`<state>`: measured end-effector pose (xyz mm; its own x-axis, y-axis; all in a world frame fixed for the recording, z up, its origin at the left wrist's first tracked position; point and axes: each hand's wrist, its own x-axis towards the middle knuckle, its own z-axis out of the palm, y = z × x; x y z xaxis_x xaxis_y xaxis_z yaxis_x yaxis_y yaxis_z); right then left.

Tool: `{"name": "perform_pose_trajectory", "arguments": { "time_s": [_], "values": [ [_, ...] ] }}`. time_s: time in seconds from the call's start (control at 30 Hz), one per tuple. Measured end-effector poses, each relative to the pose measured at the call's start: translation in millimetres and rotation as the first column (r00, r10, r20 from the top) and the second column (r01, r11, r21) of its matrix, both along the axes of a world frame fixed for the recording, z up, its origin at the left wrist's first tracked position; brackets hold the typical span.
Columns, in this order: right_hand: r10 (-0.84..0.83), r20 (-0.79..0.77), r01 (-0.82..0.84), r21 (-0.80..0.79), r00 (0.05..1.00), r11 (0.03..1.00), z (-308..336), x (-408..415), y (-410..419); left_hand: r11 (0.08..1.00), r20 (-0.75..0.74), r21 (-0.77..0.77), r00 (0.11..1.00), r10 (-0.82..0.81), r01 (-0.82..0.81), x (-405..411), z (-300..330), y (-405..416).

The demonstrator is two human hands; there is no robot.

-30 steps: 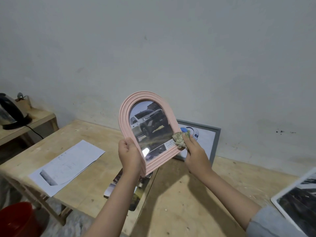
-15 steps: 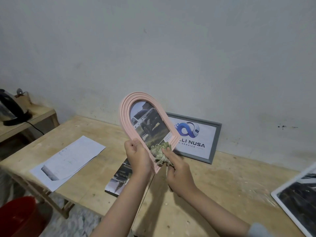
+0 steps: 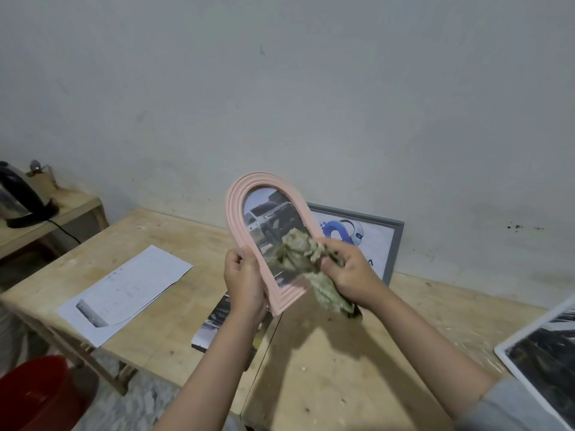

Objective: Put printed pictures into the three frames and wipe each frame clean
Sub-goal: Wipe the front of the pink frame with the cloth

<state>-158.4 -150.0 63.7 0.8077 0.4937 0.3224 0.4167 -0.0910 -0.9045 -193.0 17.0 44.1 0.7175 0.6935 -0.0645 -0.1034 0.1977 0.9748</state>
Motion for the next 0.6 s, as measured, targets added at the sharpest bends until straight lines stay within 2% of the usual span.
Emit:
{"name": "perform_pose_trajectory", "arguments": {
  "time_s": [0.13,0.27,0.4,0.5,0.6],
  "values": [
    [-0.267,0.277,0.266,0.039,0.923,0.963,31,25,14,0.985,0.010,-0.043,0.986,-0.166,0.167,-4,-2,-7],
    [-0.289,0.552,0.373,-0.042,0.782,0.927,32,50,28,0.949,0.040,0.030,0.948,-0.315,0.314,-9,2,-15],
    [-0.150,0.605,0.316,-0.178,0.782,0.932,20,47,40,0.914,0.026,0.050,0.914,-0.404,0.403,-7,8,-9],
    [-0.060,0.632,0.244,-0.209,0.773,0.947,9,34,46,0.890,0.020,0.046,0.891,-0.454,0.453,-6,5,1],
    [-0.013,0.612,0.181,-0.213,0.791,0.960,-2,21,51,0.886,0.066,-0.020,0.885,-0.462,0.464,-5,2,3]
  ]
}}
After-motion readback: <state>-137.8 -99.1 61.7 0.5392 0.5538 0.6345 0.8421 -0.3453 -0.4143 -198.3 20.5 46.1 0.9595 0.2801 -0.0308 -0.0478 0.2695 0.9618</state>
